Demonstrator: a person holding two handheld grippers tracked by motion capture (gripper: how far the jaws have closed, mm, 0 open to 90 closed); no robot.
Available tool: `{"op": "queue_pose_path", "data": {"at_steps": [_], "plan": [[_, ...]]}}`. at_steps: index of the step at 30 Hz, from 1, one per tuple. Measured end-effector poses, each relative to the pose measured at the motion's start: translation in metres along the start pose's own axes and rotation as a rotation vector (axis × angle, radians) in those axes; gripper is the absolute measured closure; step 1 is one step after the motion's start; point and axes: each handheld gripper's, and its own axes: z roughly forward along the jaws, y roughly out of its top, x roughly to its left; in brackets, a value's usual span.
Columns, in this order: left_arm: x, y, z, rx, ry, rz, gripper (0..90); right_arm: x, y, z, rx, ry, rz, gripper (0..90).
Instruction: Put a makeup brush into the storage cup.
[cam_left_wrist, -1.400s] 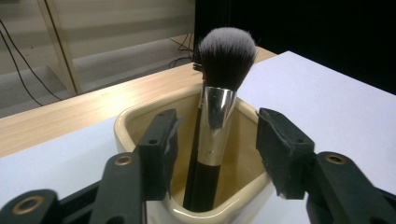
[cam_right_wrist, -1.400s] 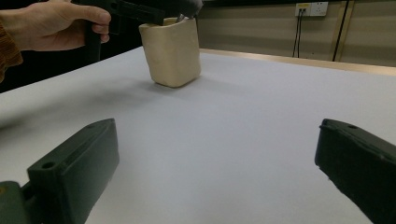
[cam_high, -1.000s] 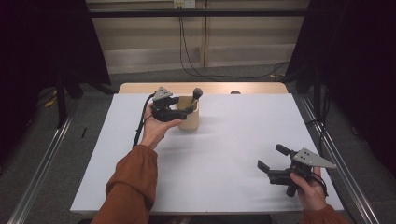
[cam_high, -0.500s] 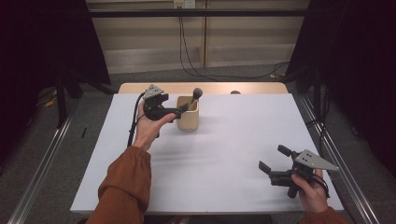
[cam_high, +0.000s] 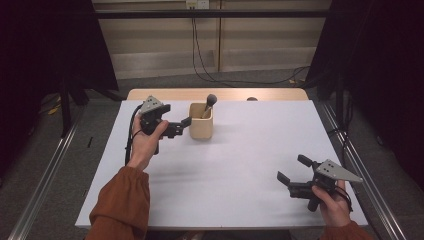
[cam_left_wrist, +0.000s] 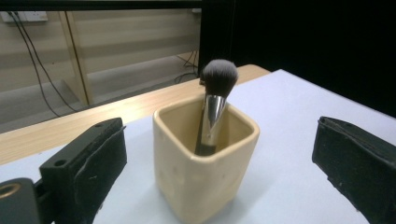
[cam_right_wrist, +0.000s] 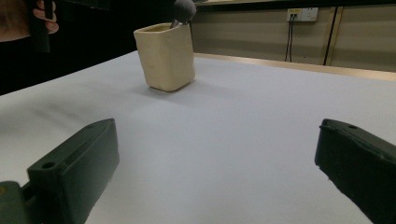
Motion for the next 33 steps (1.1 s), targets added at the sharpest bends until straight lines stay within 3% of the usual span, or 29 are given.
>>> {"op": "queue_pose_path", "data": {"at_steps": [5,16,19,23,25,31,33], "plan": [[-0.001,-0.006,-0.009,-0.015,0.013,0.016,2.8,0.000,0.000,0.000,-0.001,-0.003,0.004,0.0],[-0.004,-0.024,-0.029,0.004,0.014,0.033,2.8,0.001,0.000,-0.001,-0.007,-0.003,0.004,0.0],[-0.004,-0.030,-0.036,0.001,0.013,0.003,3.2,0.001,0.000,-0.001,-0.006,-0.004,0.002,0.0],[-0.005,-0.037,-0.045,-0.009,0.031,0.003,3.0,0.001,0.000,-0.001,-0.005,-0.005,0.001,0.0],[-0.005,-0.040,-0.050,-0.008,0.043,0.020,3.0,0.001,0.000,-0.001,-0.006,-0.006,0.002,0.0],[-0.010,-0.045,-0.061,-0.018,0.048,0.017,2.9,0.000,0.000,-0.002,-0.007,-0.013,0.005,0.0],[-0.012,-0.046,-0.064,-0.011,0.055,0.041,3.0,0.001,0.000,-0.002,-0.007,-0.014,0.005,0.0]]}}
